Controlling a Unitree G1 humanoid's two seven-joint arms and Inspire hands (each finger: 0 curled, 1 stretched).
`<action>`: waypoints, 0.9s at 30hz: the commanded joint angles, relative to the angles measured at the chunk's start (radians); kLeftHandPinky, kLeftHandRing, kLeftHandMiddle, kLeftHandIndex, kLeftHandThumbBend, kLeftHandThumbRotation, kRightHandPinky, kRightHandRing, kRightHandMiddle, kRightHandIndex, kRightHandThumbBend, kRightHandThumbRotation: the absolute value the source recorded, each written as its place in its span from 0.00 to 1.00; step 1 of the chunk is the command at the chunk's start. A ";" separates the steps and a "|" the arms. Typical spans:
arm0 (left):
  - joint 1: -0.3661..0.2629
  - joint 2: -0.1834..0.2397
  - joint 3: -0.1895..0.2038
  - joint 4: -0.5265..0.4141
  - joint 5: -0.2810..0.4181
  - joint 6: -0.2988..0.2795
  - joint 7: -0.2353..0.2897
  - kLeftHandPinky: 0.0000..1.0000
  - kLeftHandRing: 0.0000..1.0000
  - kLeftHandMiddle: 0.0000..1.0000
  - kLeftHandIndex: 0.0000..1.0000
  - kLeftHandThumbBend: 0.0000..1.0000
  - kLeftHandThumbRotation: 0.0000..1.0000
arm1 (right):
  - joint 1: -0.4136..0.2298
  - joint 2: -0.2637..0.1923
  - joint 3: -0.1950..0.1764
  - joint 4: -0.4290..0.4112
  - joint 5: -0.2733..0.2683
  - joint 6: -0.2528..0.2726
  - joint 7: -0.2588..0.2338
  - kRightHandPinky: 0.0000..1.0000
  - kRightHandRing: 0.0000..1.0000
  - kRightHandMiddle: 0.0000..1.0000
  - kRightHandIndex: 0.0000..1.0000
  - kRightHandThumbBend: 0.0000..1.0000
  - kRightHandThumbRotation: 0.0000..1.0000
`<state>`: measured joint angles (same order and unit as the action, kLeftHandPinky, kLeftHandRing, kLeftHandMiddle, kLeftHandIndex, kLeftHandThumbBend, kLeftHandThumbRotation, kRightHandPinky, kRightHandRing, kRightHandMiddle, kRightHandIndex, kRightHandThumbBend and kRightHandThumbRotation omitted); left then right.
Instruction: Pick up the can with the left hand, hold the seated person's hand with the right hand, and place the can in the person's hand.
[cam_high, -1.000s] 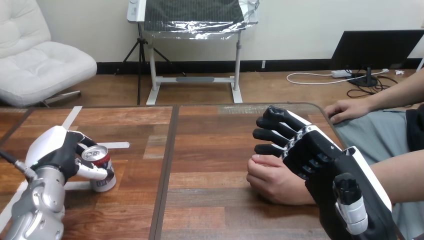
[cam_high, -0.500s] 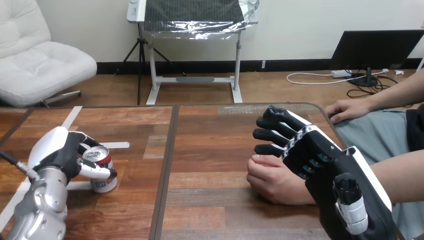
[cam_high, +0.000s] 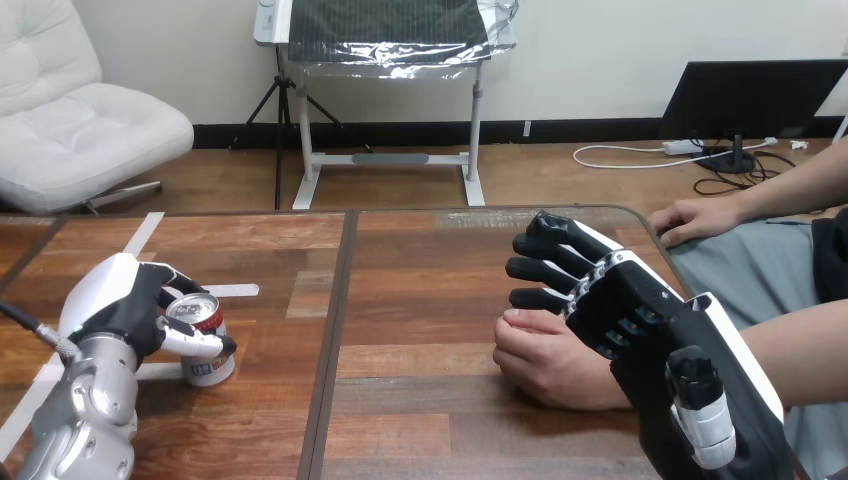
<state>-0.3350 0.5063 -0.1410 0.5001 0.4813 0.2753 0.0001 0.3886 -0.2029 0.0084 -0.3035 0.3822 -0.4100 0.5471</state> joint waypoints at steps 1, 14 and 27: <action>-0.072 0.005 0.015 -0.036 -0.002 -0.010 0.012 0.45 0.53 0.59 0.63 0.73 0.00 | -0.038 -0.005 -0.008 -0.038 0.007 0.002 -0.007 0.78 0.84 0.86 0.86 0.96 0.86; -0.075 0.003 0.010 -0.018 0.003 -0.024 0.029 0.36 0.44 0.51 0.56 0.72 0.00 | -0.037 -0.005 -0.006 -0.045 0.007 0.009 -0.011 0.78 0.84 0.86 0.86 0.96 0.86; -0.072 0.006 0.000 -0.013 0.013 -0.043 0.041 0.19 0.28 0.38 0.50 0.71 0.00 | -0.043 -0.005 -0.007 -0.033 0.008 0.006 -0.008 0.78 0.84 0.85 0.86 0.95 0.87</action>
<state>-0.3349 0.5058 -0.1424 0.5024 0.4817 0.2516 0.0193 0.3886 -0.2029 0.0084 -0.3042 0.3821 -0.4064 0.5424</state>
